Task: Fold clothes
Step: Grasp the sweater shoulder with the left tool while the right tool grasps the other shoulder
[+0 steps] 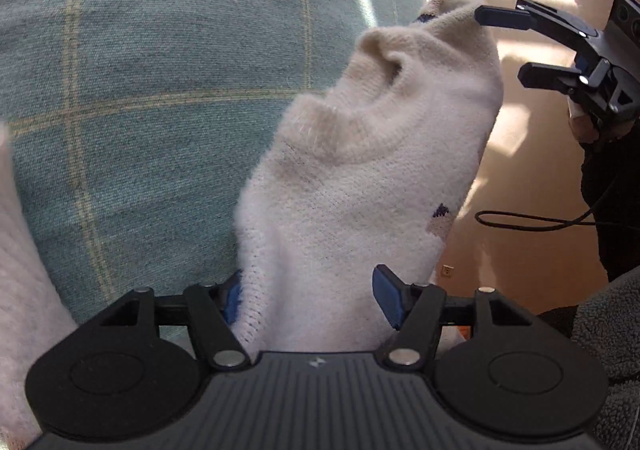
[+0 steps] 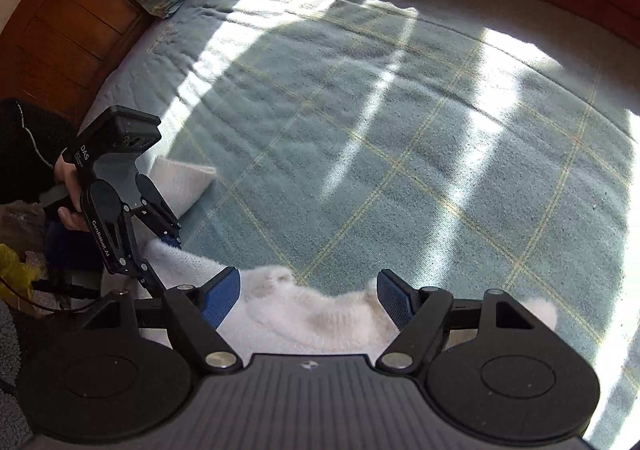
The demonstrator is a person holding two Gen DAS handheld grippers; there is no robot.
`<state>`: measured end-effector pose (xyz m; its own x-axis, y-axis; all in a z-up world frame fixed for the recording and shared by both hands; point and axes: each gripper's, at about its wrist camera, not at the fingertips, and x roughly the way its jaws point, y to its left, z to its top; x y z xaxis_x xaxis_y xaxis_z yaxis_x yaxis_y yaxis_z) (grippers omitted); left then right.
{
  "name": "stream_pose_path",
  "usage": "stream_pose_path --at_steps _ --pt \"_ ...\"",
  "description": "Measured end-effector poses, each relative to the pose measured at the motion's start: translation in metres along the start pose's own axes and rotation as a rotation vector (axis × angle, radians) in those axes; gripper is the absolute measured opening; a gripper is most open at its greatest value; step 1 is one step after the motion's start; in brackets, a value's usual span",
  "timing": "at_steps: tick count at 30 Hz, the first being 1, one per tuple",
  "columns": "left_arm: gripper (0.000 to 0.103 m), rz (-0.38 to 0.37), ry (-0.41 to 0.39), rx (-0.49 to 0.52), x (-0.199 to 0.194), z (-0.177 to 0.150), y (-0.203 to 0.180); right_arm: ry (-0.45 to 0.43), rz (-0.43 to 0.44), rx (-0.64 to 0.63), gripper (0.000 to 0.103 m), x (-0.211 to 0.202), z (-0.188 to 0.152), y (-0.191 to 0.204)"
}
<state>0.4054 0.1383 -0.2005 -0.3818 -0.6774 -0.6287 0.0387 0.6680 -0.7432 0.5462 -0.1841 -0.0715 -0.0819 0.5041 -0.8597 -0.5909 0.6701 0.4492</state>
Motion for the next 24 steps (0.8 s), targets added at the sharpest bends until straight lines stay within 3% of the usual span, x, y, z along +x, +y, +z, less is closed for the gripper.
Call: stream_pose_path --at_steps 2,5,7,12,15,16,17,20,24 --pt "0.058 0.062 0.012 0.011 0.005 -0.002 0.002 0.069 0.01 -0.061 0.079 0.009 0.017 -0.013" --pt "0.047 0.09 -0.032 0.035 0.007 0.001 -0.008 0.253 0.064 -0.142 0.079 0.04 0.033 -0.031" --pt "0.043 0.095 -0.062 0.063 0.01 0.006 -0.017 0.384 0.072 -0.179 0.079 0.064 0.036 -0.04" --pt "0.043 0.055 -0.024 0.044 0.035 0.022 -0.012 0.578 0.193 -0.144 0.079 0.109 0.032 -0.061" --pt "0.044 0.008 -0.016 -0.029 0.036 0.025 0.003 0.611 0.237 -0.069 0.081 0.118 0.022 -0.077" --pt "0.041 0.004 -0.023 -0.038 0.033 0.024 0.003 0.622 0.251 -0.044 0.081 0.12 0.019 -0.082" --pt "0.033 0.004 -0.032 -0.032 0.029 0.023 0.001 0.633 0.265 -0.02 0.081 0.123 0.015 -0.088" --pt "0.02 0.06 -0.066 0.013 0.013 0.015 -0.014 0.587 0.309 -0.039 0.078 0.1 0.012 -0.077" --pt "0.018 0.114 -0.076 0.078 0.003 0.008 -0.033 0.564 0.366 -0.079 0.071 0.072 0.013 -0.057"
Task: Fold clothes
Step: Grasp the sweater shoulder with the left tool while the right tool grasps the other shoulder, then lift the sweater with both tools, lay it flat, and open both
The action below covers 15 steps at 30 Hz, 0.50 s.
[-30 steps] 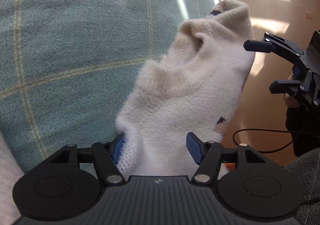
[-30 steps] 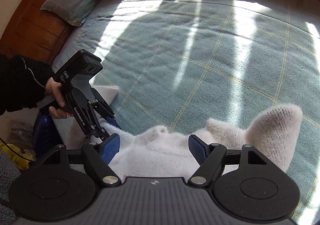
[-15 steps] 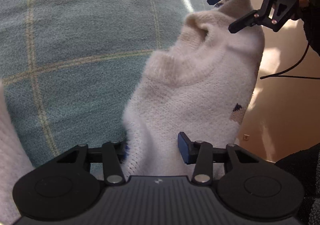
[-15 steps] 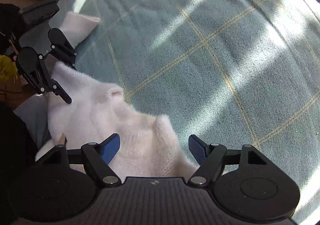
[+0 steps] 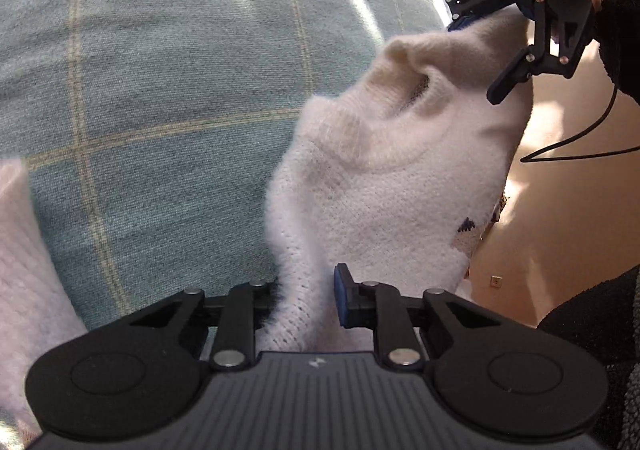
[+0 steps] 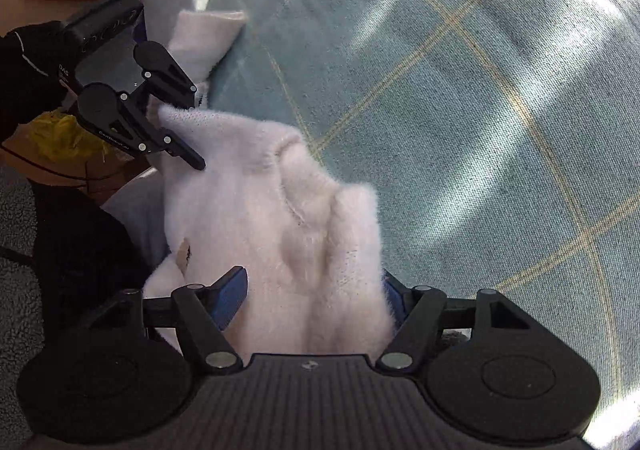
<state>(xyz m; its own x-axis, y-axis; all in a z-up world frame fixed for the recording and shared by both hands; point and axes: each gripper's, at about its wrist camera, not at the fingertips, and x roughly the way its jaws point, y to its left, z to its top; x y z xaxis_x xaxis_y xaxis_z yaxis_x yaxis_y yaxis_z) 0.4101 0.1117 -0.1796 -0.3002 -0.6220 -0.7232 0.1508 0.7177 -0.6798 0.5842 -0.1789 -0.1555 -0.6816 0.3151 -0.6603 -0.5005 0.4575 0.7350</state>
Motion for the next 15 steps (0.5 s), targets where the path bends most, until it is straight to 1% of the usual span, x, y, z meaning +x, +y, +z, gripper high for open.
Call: stream_pose_path --at_steps 1,3,4,5,6,7,8,9,10,11,12,15 --pt "0.018 0.003 0.011 0.011 0.0 -0.001 -0.003 0.03 -0.012 -0.009 0.07 0.004 -0.001 0.003" --pt "0.018 0.011 0.029 0.028 -0.001 -0.004 -0.008 0.091 -0.035 -0.027 0.07 0.011 -0.003 0.008" --pt "0.018 0.022 0.028 0.02 0.0 -0.004 -0.008 0.107 -0.063 -0.036 0.068 0.017 -0.005 0.011" --pt "0.018 0.031 0.018 0.015 0.0 -0.006 -0.011 0.122 -0.092 -0.044 0.066 0.023 -0.007 0.015" --pt "0.018 0.042 0.005 0.021 -0.002 -0.005 -0.014 0.137 -0.12 -0.053 0.055 0.028 -0.009 0.018" --pt "0.016 0.06 -0.009 0.036 -0.003 -0.005 -0.02 0.129 -0.145 -0.068 0.043 0.03 -0.012 0.023" --pt "0.013 0.084 -0.02 0.055 -0.003 -0.008 -0.027 0.114 -0.177 -0.09 0.038 0.03 -0.014 0.031" --pt "0.012 0.113 -0.027 0.073 -0.004 -0.009 -0.033 0.098 -0.2 -0.107 0.029 0.027 -0.015 0.038" --pt "0.011 0.137 -0.033 0.082 -0.005 -0.009 -0.036 0.076 -0.225 -0.116 0.017 0.022 -0.017 0.044" --pt "0.011 0.16 -0.041 0.089 -0.007 -0.008 -0.04 0.053 -0.25 -0.124 0.013 0.017 -0.02 0.05" --pt "0.01 0.18 -0.055 0.093 -0.009 -0.008 -0.044 0.03 -0.275 -0.133 0.011 0.012 -0.023 0.056" --pt "0.01 0.239 -0.1 0.093 -0.017 -0.006 -0.053 -0.048 -0.311 -0.136 0.009 -0.009 -0.028 0.072"
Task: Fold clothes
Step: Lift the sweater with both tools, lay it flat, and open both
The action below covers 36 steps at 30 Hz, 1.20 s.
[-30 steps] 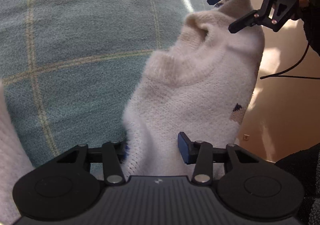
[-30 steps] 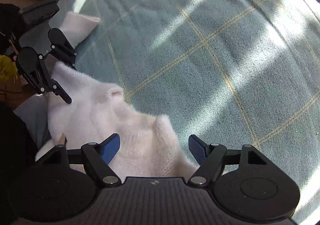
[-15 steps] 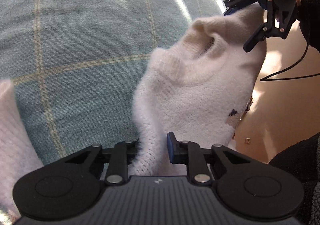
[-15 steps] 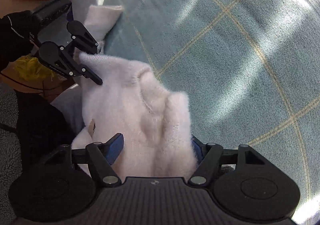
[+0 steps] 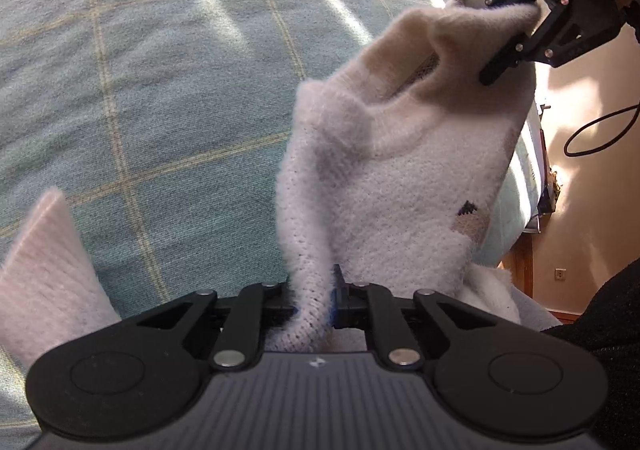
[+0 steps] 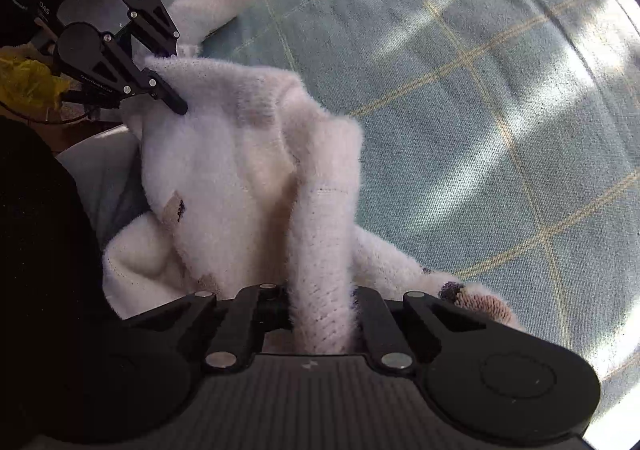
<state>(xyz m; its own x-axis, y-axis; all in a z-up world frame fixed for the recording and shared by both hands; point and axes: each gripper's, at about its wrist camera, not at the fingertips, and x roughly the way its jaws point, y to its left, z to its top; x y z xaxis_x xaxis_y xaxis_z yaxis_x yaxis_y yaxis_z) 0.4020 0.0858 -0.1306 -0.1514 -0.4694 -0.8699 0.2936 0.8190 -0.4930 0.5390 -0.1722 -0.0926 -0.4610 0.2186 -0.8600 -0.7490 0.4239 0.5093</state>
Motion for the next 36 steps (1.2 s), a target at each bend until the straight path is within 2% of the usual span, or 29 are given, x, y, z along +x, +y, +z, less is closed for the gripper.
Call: stream_pose_path --at_steps 6,11,16,25,31,34,36 --pt "0.009 0.122 -0.126 -0.033 -0.033 0.018 0.011 -0.128 -0.085 0.064 0.009 -0.024 0.0 0.002" --pt "0.009 0.221 -0.215 0.003 -0.047 0.047 0.032 -0.251 -0.157 0.164 0.009 -0.034 0.003 -0.01" --pt "0.01 0.292 -0.27 0.05 -0.055 0.085 0.044 -0.334 -0.184 0.312 0.009 -0.039 -0.005 -0.036" --pt "0.01 0.379 -0.294 0.08 -0.027 0.141 0.063 -0.428 -0.275 0.472 0.009 -0.032 0.003 -0.071" --pt "0.01 0.437 -0.31 0.053 -0.02 0.145 0.069 -0.459 -0.311 0.558 0.01 -0.01 0.023 -0.101" --pt "0.011 0.463 -0.309 0.065 -0.017 0.14 0.068 -0.442 -0.342 0.564 0.01 0.01 0.034 -0.108" --pt "0.021 0.489 -0.297 0.067 -0.012 0.14 0.07 -0.425 -0.368 0.562 0.014 0.023 0.04 -0.111"
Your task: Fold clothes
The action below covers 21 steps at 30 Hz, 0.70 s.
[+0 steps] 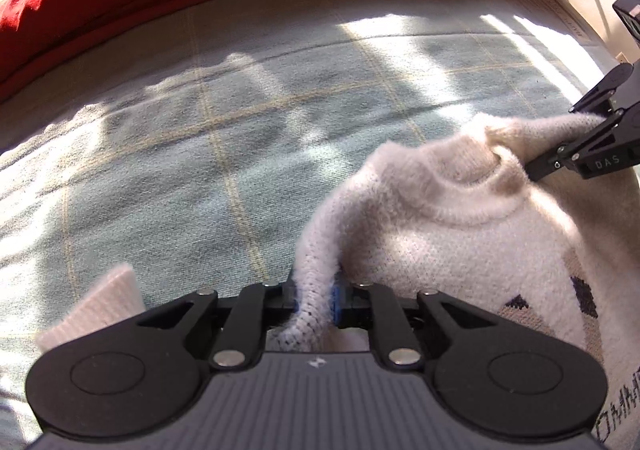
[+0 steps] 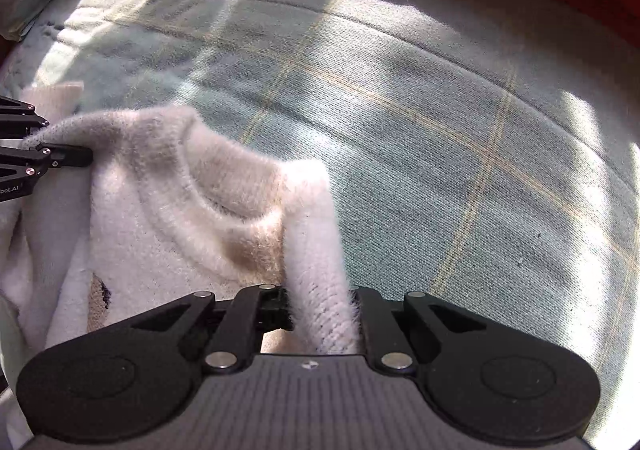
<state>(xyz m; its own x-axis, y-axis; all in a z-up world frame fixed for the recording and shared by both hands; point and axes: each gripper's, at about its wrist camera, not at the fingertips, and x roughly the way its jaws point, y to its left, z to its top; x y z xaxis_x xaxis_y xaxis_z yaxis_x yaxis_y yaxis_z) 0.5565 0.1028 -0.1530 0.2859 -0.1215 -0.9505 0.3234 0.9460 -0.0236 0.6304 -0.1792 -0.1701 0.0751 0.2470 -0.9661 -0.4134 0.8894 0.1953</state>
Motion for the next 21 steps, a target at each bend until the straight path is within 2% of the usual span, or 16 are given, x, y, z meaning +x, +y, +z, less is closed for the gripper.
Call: stream_pose_path --at_steps 3,5,6,7,9,11,13,17,21 --pt "0.027 0.009 0.012 -0.017 0.009 -0.001 0.001 -0.008 -0.028 0.017 0.018 0.009 -0.003 0.004" --pt "0.027 0.003 0.005 -0.04 0.005 -0.001 0.001 -0.02 -0.034 0.034 0.022 0.004 -0.006 0.004" --pt "0.027 -0.003 -0.003 -0.053 0.001 -0.001 0.002 -0.033 -0.046 0.042 0.032 -0.001 -0.007 0.004" --pt "0.027 -0.009 -0.012 -0.067 -0.004 -0.002 0.003 -0.052 -0.058 0.054 0.048 -0.009 -0.008 0.004" --pt "0.029 -0.012 -0.044 -0.102 -0.021 -0.007 0.007 -0.096 -0.044 0.083 0.061 -0.026 -0.011 0.002" --pt "0.034 -0.003 -0.072 -0.134 -0.04 -0.012 0.01 -0.14 -0.029 0.115 0.062 -0.046 -0.016 0.002" --pt "0.034 0.004 -0.09 -0.159 -0.058 -0.019 0.012 -0.178 -0.043 0.141 0.068 -0.062 -0.022 0.005" --pt "0.039 0.017 -0.095 -0.203 -0.087 -0.037 0.008 -0.251 -0.06 0.207 0.074 -0.089 -0.042 0.017" --pt "0.043 -0.004 -0.092 -0.224 -0.108 -0.058 -0.01 -0.263 -0.084 0.237 0.081 -0.106 -0.062 0.039"
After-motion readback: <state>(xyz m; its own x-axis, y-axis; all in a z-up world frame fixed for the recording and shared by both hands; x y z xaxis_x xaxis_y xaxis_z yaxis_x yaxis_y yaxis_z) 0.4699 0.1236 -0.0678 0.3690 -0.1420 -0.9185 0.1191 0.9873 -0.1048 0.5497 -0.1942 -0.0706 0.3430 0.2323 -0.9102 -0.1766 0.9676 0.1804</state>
